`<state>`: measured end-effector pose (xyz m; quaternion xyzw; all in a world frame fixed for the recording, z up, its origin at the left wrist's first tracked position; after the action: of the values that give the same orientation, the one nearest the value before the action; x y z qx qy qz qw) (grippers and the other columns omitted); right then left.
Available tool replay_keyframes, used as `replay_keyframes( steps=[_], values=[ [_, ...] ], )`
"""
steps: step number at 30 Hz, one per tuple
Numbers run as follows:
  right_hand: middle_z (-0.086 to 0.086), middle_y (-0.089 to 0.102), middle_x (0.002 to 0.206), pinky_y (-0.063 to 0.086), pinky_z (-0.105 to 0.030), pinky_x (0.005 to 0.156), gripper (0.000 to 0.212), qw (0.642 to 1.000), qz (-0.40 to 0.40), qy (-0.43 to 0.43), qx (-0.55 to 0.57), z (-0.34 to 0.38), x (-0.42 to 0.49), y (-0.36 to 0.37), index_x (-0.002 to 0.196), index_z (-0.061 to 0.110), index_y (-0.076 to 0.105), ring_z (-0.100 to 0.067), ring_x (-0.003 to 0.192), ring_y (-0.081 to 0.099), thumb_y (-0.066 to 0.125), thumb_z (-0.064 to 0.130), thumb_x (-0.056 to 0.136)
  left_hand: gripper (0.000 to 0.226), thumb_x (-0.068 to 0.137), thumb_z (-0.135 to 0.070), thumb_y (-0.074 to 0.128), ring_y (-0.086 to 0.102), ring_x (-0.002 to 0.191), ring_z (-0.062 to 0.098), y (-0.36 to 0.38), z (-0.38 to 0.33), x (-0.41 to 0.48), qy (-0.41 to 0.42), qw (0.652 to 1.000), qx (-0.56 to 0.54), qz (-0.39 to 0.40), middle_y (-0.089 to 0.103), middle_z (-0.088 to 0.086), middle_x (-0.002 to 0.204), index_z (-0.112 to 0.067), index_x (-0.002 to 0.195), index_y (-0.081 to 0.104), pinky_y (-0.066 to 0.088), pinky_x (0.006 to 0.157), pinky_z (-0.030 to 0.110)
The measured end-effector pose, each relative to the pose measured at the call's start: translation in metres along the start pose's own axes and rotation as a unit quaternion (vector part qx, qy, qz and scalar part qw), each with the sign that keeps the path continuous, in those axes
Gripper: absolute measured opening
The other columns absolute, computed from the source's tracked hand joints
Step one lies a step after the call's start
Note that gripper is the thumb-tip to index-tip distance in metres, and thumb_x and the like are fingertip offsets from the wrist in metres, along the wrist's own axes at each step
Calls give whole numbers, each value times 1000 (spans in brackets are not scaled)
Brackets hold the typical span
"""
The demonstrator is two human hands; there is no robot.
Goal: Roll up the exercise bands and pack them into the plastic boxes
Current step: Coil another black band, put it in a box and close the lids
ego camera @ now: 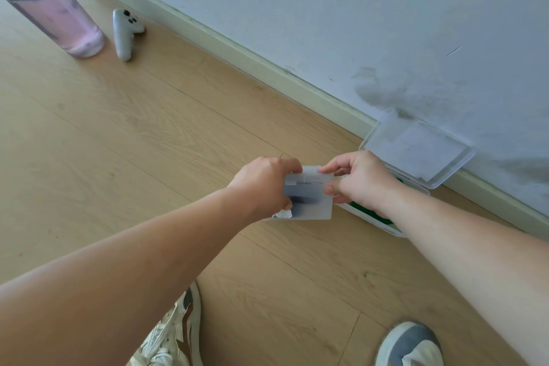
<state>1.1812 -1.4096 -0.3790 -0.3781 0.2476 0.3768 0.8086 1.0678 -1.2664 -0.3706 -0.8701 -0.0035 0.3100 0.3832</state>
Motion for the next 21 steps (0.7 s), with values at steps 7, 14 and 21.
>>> replay_keyframes(
  steps=[7,14,21],
  values=[
    [-8,69,102,64,-44,84,34,1000,-18,-19,-13,4,3,0,96,27,78,-30,94,72,78,-5,84,55,81,-16,80,61,104,23,-5,2,4,-12,1000,-8,-4,64,-1,112,-32,130,62,56,87,40],
    [7,67,120,50,-29,85,22,972,42,-85,-217,20,-2,8,91,30,66,-13,97,65,80,15,85,54,83,-20,76,59,96,19,3,6,-9,-9,999,-16,-26,61,-6,99,-37,132,60,56,82,37],
    [21,72,102,56,-30,82,36,971,74,-112,-199,33,-6,25,108,49,72,-6,94,68,84,34,78,49,80,-20,78,64,97,20,-1,5,-6,-3,1000,-17,-22,68,-6,102,-41,123,65,58,82,40]
  ],
)
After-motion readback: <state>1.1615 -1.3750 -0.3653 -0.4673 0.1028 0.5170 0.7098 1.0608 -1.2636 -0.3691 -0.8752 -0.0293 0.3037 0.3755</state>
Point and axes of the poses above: each hand's wrist, its own x-axis towards the middle knuckle, its own y-axis out of the palm, z = x × y, the point moved 7 cm from there along x, towards the middle knuckle
